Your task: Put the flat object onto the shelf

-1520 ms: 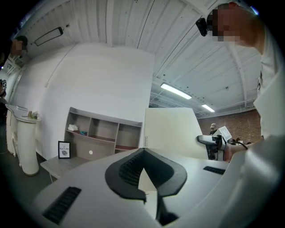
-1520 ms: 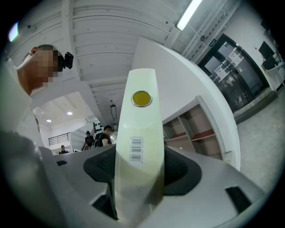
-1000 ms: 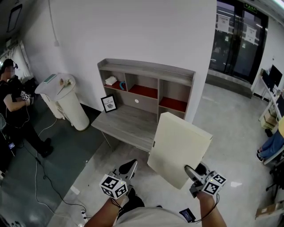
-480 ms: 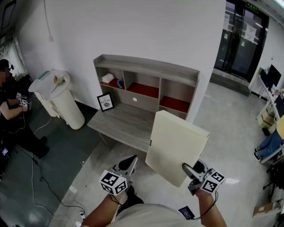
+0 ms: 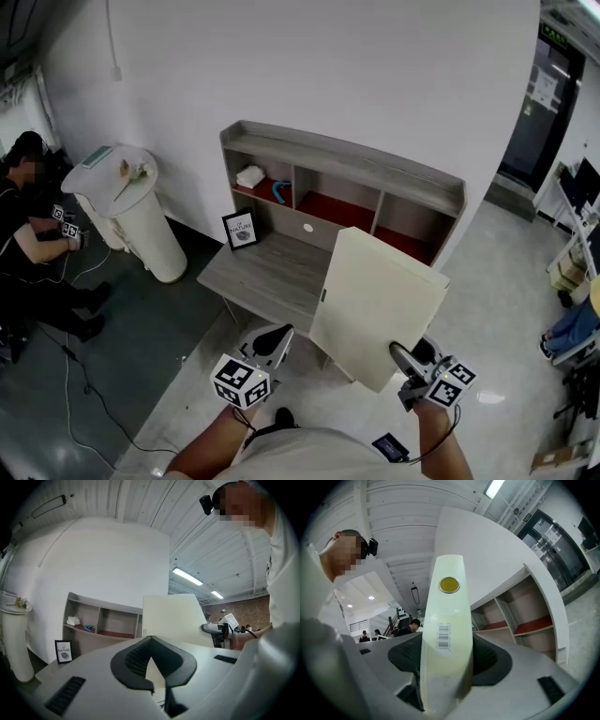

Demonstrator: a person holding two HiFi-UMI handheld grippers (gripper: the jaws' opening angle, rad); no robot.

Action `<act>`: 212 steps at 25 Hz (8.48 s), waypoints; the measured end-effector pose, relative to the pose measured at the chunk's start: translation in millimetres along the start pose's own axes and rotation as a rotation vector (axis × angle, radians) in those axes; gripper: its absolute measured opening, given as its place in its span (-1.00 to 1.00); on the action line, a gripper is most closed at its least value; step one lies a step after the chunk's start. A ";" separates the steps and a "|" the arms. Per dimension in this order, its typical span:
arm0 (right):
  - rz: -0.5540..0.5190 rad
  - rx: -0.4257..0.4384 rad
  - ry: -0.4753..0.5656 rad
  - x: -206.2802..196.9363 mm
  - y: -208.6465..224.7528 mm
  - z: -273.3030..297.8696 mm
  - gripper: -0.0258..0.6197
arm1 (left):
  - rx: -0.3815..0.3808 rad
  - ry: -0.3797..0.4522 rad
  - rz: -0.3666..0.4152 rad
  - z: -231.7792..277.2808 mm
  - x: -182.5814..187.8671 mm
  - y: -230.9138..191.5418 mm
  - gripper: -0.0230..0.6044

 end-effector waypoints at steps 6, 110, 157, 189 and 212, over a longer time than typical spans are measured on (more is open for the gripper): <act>-0.006 -0.003 0.040 2.6 -12.9 67.2 -0.01 | -0.022 -0.010 0.022 -10.6 19.3 -64.0 -0.88; -0.469 0.083 0.087 265.4 194.0 338.7 0.08 | -0.049 0.011 0.163 234.4 127.3 -221.1 -0.88; -0.361 0.065 -0.078 -9.4 -42.7 108.7 -0.86 | -0.047 0.019 0.135 26.9 20.1 -31.4 -0.88; -0.419 0.059 -0.119 -64.9 -155.1 -22.0 -0.86 | -0.078 -0.041 0.143 -121.7 -0.3 80.5 -0.88; -0.547 0.069 -0.086 -144.9 -310.2 -17.2 -0.86 | -0.156 -0.001 0.153 -259.1 -12.0 69.8 -0.88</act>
Point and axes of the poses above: the fingertips, and each gripper's own axes: z forward along the fingers, y to its right, x out of its top, the point moved 7 cm from there along -z, backward along the fingers, and after that the axes turned 1 degree about y, right-handed, at the moved point
